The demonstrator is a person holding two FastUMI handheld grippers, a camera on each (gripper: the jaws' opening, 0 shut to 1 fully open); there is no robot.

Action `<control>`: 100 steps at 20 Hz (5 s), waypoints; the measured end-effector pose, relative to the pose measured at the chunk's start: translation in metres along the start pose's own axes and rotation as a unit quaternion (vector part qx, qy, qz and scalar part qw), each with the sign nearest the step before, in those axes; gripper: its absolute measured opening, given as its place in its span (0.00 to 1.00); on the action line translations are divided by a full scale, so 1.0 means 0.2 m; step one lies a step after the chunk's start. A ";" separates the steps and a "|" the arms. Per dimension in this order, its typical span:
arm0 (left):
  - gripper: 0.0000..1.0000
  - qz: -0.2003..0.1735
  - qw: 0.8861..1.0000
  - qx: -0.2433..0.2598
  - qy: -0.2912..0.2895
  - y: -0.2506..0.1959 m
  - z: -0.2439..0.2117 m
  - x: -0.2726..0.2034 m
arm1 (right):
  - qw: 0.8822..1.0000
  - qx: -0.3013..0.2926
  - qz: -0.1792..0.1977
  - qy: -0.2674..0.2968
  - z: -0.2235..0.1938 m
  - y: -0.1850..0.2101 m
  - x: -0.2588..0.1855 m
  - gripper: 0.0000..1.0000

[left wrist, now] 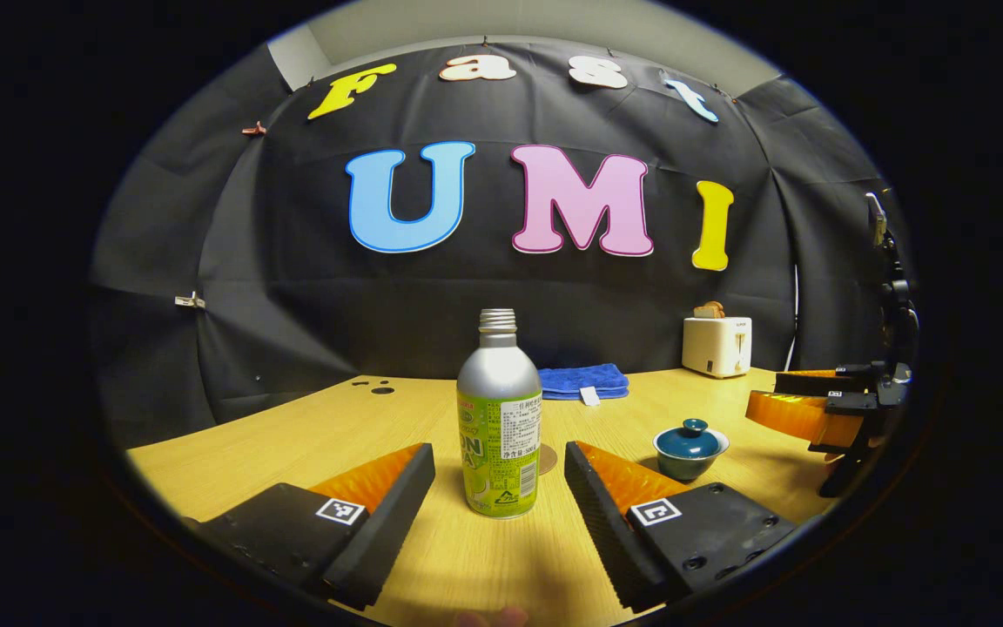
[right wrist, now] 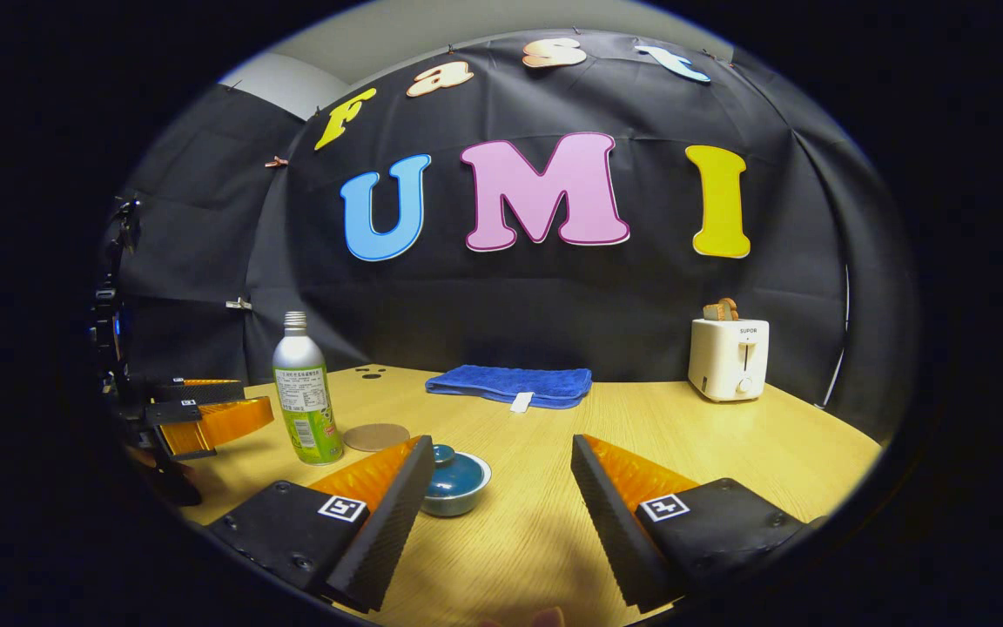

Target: Open the teacup lid with one hand, grasp the water bottle and pour water into the teacup with the other hand; after pouring, place the water bottle on the coaster and then close the teacup lid.

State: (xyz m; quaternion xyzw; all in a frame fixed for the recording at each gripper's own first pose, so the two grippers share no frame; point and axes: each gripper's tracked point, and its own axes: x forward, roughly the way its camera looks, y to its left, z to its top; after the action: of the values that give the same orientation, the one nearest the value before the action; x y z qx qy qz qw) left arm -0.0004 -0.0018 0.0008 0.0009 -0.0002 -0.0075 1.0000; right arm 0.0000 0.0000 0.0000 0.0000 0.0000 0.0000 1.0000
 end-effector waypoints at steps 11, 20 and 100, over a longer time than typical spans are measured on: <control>0.95 0.000 1.000 0.000 0.000 0.00 0.00 0.00 | 0.999 -0.002 0.046 0.009 -0.02 0.20 0.17 0.97; 0.95 0.000 1.000 0.000 0.000 0.00 0.00 0.00 | 0.994 -0.009 0.054 0.090 -0.15 0.24 0.29 0.62; 0.79 -0.068 0.627 0.776 -0.005 -0.31 -0.02 0.36 | 0.998 -0.004 -0.061 0.001 0.02 -0.44 -0.08 0.31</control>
State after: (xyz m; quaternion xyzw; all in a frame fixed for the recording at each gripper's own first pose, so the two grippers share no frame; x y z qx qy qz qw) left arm 0.0708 -0.0648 -0.0037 0.7763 -0.0113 -0.0727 0.6260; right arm -0.0162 -0.0876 0.0039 -0.0042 0.0007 -0.0611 0.9981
